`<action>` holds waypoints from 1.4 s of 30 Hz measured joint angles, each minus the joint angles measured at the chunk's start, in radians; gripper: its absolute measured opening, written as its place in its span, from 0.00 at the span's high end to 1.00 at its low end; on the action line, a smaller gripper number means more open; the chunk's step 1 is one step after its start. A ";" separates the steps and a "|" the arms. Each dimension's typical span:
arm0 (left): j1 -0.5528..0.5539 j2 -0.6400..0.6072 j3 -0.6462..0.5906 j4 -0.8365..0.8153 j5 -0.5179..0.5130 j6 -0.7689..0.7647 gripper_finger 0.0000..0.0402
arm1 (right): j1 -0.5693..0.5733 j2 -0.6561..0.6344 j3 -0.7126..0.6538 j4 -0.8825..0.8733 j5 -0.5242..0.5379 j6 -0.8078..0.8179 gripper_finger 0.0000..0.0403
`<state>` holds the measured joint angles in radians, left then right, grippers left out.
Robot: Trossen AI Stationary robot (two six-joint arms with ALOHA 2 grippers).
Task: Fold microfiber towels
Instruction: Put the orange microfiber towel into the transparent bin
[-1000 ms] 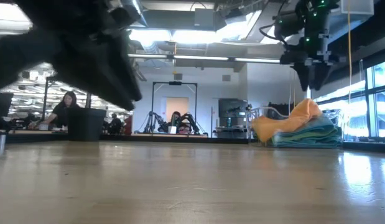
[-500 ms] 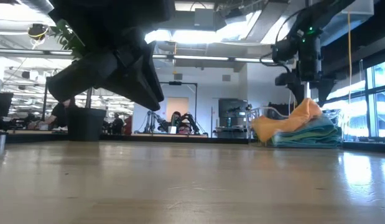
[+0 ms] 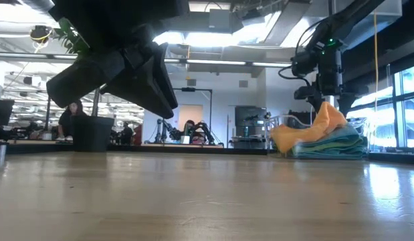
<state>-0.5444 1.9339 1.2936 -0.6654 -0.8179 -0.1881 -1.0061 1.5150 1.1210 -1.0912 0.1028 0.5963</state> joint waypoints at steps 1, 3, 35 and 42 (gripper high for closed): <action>0.000 0.000 0.000 0.002 0.000 0.001 0.77 | 0.000 0.000 0.000 0.001 0.000 -0.001 0.37; 0.000 0.000 0.000 0.003 0.001 0.001 0.77 | 0.000 0.000 0.000 0.002 0.000 -0.018 0.40; -0.004 0.000 0.000 0.033 0.027 -0.019 0.77 | 0.048 -0.002 0.097 -0.093 0.081 -0.162 0.83; -0.016 0.000 0.000 0.036 0.027 -0.021 0.77 | 0.075 -0.002 0.057 -0.173 0.159 -0.160 0.51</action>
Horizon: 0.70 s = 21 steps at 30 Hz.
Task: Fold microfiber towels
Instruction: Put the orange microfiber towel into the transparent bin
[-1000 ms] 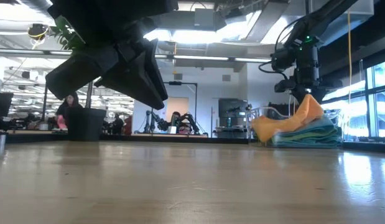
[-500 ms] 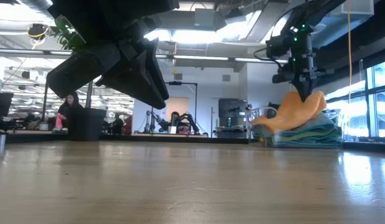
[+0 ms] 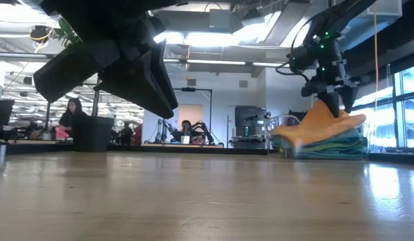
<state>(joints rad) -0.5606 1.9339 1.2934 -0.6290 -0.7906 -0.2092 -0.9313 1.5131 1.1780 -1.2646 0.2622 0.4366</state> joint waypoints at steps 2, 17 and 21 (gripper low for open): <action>0.000 0.000 0.000 0.009 0.000 0.000 0.77 | 0.020 0.000 0.014 -0.018 0.080 0.000 0.44; 0.003 0.000 0.000 0.018 0.000 0.001 0.77 | 0.177 -0.035 0.054 0.110 0.250 -0.002 0.36; -0.006 0.000 0.000 0.018 0.000 -0.006 0.77 | 0.119 -0.030 -0.048 0.242 0.275 0.002 0.44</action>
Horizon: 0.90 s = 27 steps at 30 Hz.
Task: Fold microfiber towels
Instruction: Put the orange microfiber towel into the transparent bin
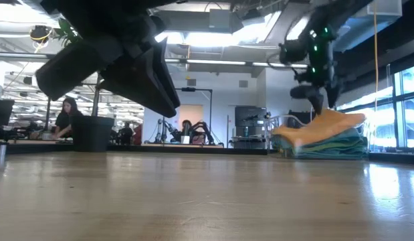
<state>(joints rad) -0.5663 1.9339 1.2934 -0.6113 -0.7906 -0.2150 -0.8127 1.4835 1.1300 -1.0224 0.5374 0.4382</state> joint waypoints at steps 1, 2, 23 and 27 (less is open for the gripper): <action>0.000 0.000 0.000 0.000 0.000 0.000 0.77 | -0.022 0.007 -0.024 0.024 -0.022 0.004 0.47; -0.001 0.000 0.000 0.000 0.000 0.000 0.77 | -0.041 0.017 -0.048 0.041 -0.059 0.013 0.49; 0.012 0.000 0.000 0.008 0.000 0.008 0.77 | -0.044 0.110 0.020 -0.079 -0.009 0.029 0.71; 0.012 0.000 0.000 0.008 0.000 0.008 0.77 | 0.008 0.043 0.094 -0.106 -0.016 0.029 0.65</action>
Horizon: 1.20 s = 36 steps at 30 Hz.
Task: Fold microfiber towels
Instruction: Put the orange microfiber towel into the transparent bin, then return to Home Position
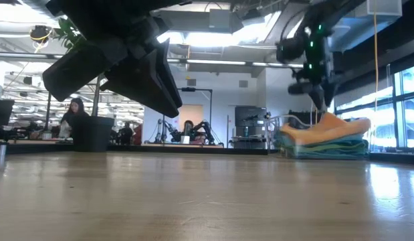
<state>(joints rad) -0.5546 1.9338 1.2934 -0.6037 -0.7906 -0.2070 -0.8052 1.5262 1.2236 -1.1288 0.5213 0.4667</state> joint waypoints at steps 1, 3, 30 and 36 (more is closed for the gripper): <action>0.000 0.000 0.000 0.000 0.000 0.000 0.77 | 0.015 -0.016 0.012 -0.009 0.000 0.000 0.63; -0.003 0.000 0.000 0.000 0.000 -0.001 0.77 | 0.052 -0.053 0.027 -0.019 -0.007 -0.010 0.61; 0.261 -0.488 -0.431 0.361 0.122 0.118 1.00 | 0.937 -0.554 -0.730 0.926 -0.025 -0.144 0.87; 0.267 -0.757 -0.745 0.714 0.202 0.161 1.00 | 0.988 -0.675 -0.996 1.504 -0.142 -0.331 0.98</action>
<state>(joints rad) -0.2871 1.1766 0.5482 0.1108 -0.5888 -0.0455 0.1831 0.8513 0.2275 0.3751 0.3795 0.1356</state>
